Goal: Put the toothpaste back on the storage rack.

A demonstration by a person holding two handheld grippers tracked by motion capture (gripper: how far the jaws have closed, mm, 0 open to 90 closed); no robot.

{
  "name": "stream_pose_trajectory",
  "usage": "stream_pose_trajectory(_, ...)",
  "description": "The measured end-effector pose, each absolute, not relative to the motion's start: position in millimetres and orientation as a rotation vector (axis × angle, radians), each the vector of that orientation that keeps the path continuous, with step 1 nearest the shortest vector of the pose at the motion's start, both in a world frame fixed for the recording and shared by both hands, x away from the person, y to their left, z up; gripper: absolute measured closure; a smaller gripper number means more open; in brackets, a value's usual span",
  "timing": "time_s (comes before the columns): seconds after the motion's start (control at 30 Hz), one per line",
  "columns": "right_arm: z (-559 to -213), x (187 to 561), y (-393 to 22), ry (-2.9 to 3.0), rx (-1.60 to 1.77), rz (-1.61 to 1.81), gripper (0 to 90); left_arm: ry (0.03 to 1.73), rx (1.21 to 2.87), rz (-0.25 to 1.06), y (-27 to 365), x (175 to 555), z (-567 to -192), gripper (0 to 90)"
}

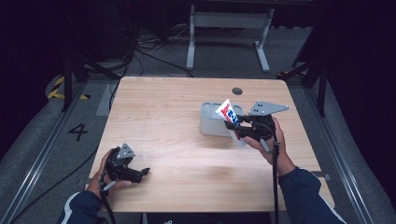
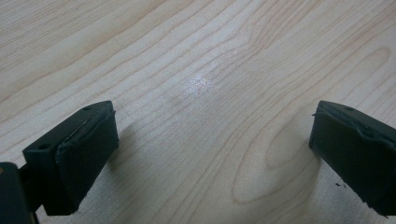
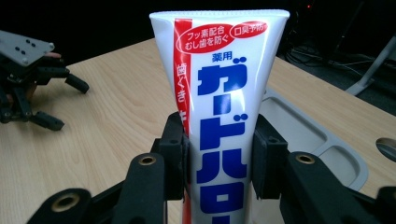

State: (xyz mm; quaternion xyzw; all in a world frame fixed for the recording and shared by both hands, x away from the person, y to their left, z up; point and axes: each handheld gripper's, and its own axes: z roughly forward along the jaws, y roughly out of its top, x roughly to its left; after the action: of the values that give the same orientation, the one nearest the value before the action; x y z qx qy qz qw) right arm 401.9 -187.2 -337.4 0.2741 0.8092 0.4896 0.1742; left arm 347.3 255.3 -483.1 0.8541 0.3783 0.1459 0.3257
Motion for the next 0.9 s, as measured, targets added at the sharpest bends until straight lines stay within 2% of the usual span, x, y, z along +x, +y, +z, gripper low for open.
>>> stream_pose_trajectory(0.9,-310,437,-182,2.193,0.788,1.452,62.1,0.992,2.239,0.383,255,347,-483,1.8)
